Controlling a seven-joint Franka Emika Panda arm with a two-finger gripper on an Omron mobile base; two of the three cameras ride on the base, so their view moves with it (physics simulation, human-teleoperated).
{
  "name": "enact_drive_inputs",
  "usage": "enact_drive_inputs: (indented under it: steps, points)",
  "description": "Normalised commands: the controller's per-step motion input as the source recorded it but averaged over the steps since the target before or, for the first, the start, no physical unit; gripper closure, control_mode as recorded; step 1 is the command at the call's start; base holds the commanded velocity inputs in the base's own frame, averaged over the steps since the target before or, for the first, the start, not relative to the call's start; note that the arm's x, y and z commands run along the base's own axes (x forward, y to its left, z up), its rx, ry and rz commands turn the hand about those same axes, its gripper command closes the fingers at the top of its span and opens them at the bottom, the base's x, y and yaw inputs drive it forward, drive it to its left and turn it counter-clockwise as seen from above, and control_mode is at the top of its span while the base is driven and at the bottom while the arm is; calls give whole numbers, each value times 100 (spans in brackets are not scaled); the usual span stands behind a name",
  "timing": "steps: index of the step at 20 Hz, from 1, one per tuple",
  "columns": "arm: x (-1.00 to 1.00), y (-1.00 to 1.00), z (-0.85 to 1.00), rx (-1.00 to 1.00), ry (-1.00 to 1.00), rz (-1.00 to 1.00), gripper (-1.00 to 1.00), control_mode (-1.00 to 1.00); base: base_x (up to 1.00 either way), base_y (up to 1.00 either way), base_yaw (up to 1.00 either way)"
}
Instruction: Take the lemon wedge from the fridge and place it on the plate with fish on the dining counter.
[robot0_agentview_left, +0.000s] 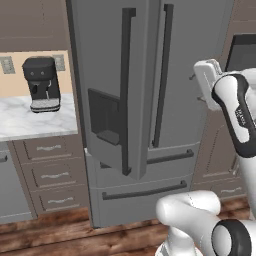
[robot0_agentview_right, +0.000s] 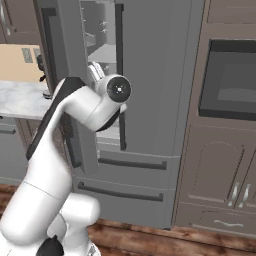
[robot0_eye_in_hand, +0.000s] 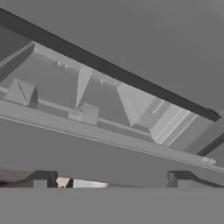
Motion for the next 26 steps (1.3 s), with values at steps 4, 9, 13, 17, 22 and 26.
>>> enact_drive_inputs:
  steps: [4, 9, 13, 17, 22, 26]
  points:
    - [71, 6, -26, 15, 2, 11, -100, -100, 0, 0, 0]
    - [60, 13, -19, 20, 0, 11, -100, -100, 0, 0, 0]
    - [43, 48, 0, 15, 0, 8, -100, -100, 0, 0, 0]
    - [24, 87, 0, 2, 1, 5, -100, -100, 0, 0, 0]
    - [41, 36, 0, 3, 2, 3, -100, -100, 0, 0, 0]
    - [49, 15, -4, -2, 3, 0, -100, -100, 0, 0, 0]
